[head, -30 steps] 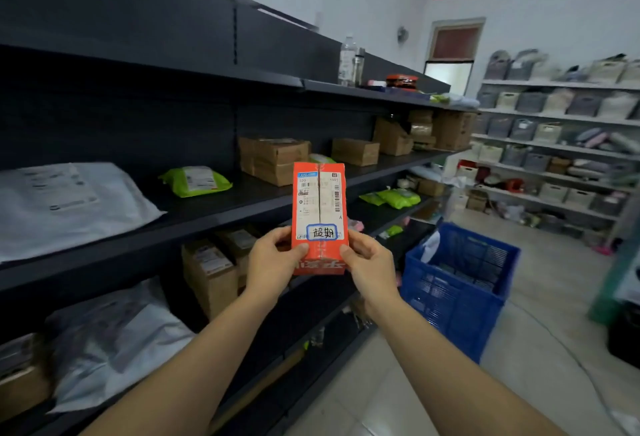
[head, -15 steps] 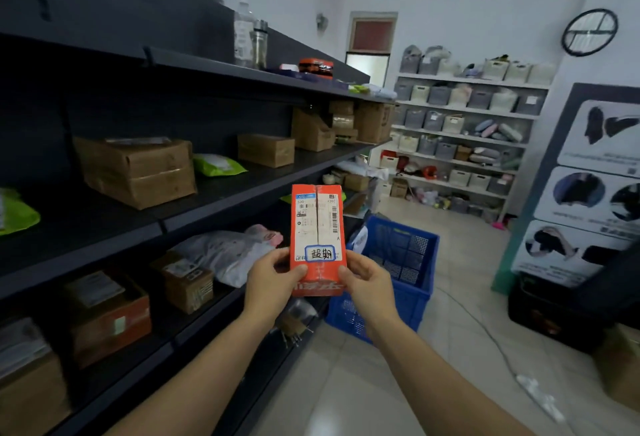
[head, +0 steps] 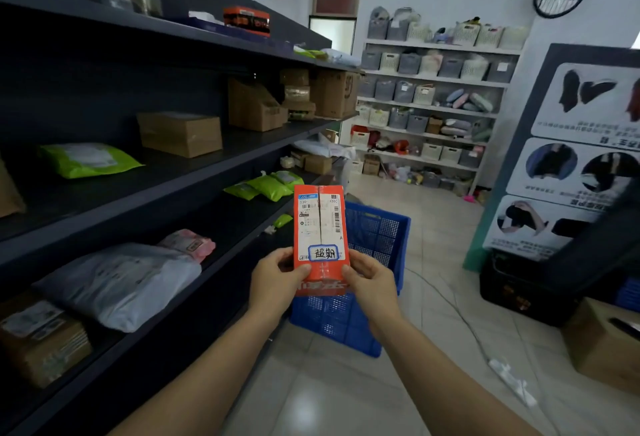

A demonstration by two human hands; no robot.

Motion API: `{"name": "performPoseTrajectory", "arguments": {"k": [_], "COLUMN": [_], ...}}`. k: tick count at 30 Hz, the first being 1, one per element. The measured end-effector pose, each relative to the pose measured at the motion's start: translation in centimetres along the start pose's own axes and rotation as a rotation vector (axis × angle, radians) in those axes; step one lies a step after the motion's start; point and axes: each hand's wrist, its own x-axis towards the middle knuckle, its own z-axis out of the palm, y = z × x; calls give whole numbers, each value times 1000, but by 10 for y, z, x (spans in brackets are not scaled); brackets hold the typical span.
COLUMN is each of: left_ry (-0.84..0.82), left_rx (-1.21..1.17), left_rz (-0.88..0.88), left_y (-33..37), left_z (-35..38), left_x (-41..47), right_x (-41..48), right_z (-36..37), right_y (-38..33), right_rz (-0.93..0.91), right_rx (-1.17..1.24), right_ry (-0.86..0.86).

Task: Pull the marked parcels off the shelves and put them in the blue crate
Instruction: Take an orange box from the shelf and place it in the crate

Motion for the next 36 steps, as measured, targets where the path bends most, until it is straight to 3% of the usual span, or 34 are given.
{"name": "performPoseTrajectory", "arguments": {"k": [12,36], "left_ry": [8,-7], "left_rx": [1,56], "left_rz": [-106,-275], "left_y": [-34,-128], "left_z": [160,369], "left_x": [145,464], "right_x": [192,577], "right_z": [-102,-186], "right_y": [33,129], "right_rz": [70,290], "right_rx": [-67,-252], "right_ry": [-23,-103]}}
